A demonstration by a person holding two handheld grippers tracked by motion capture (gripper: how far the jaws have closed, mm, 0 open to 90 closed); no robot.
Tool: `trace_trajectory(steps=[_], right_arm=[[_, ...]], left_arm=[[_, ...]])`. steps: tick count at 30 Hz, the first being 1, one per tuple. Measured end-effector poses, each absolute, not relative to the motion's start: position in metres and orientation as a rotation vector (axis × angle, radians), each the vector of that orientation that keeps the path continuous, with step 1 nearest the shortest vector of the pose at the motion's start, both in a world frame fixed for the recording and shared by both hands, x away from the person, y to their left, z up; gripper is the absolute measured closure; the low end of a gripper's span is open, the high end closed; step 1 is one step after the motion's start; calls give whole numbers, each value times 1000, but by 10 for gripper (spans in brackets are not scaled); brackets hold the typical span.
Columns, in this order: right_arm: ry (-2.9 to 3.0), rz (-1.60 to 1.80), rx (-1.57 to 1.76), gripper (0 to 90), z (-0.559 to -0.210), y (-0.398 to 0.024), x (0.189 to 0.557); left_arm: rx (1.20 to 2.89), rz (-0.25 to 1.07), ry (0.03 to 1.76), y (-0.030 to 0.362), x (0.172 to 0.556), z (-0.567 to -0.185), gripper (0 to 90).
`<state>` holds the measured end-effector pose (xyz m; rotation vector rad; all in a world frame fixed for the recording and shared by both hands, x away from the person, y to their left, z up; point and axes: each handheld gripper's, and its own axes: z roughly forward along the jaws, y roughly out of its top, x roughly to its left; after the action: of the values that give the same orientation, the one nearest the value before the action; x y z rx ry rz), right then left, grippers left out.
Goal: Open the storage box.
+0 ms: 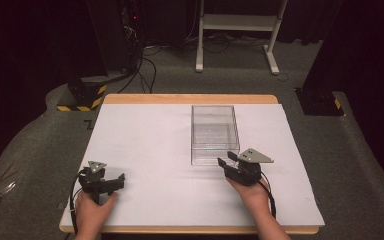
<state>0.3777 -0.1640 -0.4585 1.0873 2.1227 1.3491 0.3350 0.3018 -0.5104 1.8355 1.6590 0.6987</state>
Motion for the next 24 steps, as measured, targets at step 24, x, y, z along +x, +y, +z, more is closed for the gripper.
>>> trace_trajectory(steps=[24], right_arm=[[2133,1433,1067,666,-464,-162,401]], left_arm=[[1835,699,1659,302,335,-510,3]])
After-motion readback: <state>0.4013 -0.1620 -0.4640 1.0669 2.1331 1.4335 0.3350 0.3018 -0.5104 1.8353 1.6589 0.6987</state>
